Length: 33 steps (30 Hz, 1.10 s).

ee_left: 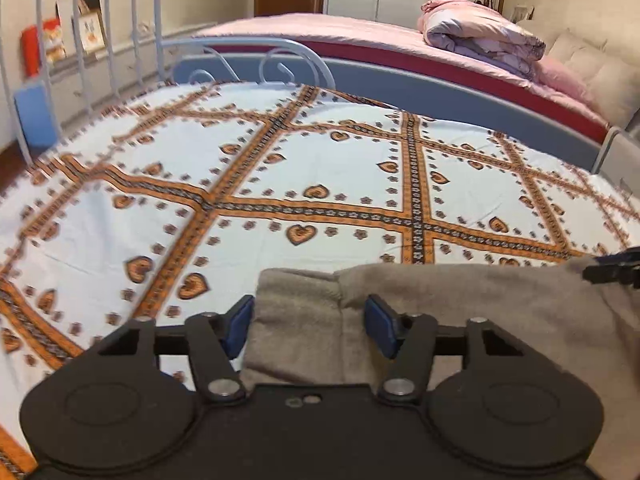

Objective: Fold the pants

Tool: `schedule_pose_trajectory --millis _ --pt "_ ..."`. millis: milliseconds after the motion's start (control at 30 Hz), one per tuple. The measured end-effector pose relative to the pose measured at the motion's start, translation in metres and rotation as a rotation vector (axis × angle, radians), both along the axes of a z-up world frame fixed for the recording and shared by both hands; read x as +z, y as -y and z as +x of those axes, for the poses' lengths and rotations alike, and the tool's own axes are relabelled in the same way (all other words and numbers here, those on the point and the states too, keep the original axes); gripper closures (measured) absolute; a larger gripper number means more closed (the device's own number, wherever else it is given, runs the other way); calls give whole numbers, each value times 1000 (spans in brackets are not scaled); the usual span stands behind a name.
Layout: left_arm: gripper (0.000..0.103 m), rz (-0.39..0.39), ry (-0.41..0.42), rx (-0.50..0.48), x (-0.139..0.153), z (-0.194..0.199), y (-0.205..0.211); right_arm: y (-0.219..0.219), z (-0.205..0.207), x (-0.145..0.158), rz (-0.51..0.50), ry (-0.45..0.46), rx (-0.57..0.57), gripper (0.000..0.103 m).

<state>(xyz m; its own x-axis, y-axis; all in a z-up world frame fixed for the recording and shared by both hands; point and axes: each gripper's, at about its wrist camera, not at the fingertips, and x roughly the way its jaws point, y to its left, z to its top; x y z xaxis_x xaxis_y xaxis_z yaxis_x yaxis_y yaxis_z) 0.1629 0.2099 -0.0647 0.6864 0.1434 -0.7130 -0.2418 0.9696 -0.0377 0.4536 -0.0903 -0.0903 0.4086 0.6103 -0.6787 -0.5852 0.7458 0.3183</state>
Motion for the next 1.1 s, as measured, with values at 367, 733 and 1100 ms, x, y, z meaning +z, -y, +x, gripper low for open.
schedule_pose_trajectory --millis 367,733,1100 --pt "85 49 98 -21 16 -2 6 -6 -18 33 12 214 -7 98" --pt "35 142 106 50 28 -47 15 53 -66 62 5 267 -191 94" --pt "29 -86 -12 141 11 -128 22 312 -258 57 104 90 -778 93"
